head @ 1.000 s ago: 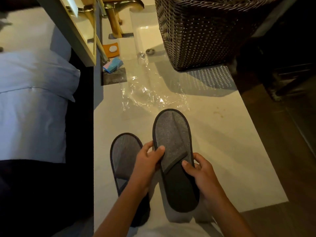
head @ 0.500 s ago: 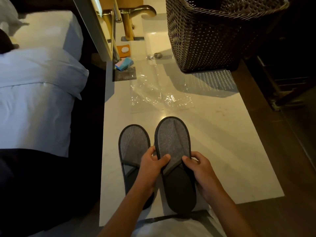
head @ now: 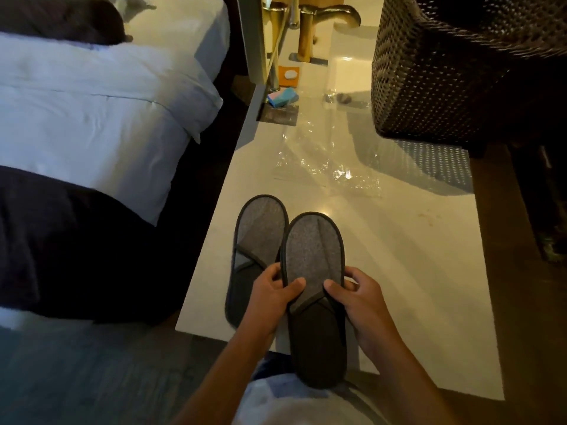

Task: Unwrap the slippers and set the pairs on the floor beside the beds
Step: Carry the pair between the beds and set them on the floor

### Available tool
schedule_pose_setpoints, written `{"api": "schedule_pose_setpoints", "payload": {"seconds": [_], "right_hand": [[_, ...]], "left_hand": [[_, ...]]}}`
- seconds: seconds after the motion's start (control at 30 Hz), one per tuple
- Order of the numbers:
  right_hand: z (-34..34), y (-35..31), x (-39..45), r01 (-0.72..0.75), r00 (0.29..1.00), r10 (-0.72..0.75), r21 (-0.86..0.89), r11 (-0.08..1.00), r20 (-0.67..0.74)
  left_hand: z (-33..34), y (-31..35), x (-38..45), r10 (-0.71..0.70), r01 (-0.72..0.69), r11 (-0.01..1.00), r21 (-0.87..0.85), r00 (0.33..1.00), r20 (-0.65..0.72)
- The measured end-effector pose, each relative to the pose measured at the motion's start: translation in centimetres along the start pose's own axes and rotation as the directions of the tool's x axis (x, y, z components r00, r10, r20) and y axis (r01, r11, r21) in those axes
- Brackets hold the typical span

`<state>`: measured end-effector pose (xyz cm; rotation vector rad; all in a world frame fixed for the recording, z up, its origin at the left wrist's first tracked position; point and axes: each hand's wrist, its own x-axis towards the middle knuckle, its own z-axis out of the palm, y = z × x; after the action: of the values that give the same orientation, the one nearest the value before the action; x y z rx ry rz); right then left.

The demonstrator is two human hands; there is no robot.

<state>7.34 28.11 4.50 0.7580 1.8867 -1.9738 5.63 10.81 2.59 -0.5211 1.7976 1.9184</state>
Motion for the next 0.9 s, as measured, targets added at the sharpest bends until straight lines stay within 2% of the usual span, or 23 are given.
{"api": "schedule_pose_setpoints", "payload": {"seconds": [0.2, 0.33, 0.47, 0.57, 0.7, 0.9], "right_hand": [[1.3, -0.5, -1.1, 0.068, 0.981, -0.045, -0.118, 0.991, 0.188], [4.1, -0.6, -2.2, 0.131, 0.936, -0.059, -0.186, 0.974, 0.348], [8.3, -0.6, -3.8, 0.214, 0.861, -0.070, -0.235, 0.948, 0.503], [12.3, -0.1, -5.4, 0.258, 0.808, -0.053, -0.272, 0.927, 0.587], [18.4, 1.3, -8.6, 0.301, 0.714, 0.016, -0.327, 0.896, 0.700], [28.2, 5.4, -14.5, 0.344, 0.580, 0.116, -0.371, 0.862, 0.807]], "left_hand": [[-1.3, -2.3, -3.6, 0.006, -0.023, 0.997, -0.075, 0.976, -0.218], [-3.7, -3.2, -6.8, 0.006, -0.045, 0.994, -0.103, 0.934, -0.357], [-7.1, -4.2, -11.0, 0.015, -0.166, 0.940, -0.297, 0.893, -0.451], [-9.7, -5.3, -14.2, 0.016, -0.256, 0.899, -0.356, 0.830, -0.557], [-14.1, -7.5, -18.4, -0.045, -0.366, 0.828, -0.426, 0.713, -0.699], [-22.1, -11.3, -25.7, -0.124, -0.469, 0.748, -0.470, 0.597, -0.792]]}}
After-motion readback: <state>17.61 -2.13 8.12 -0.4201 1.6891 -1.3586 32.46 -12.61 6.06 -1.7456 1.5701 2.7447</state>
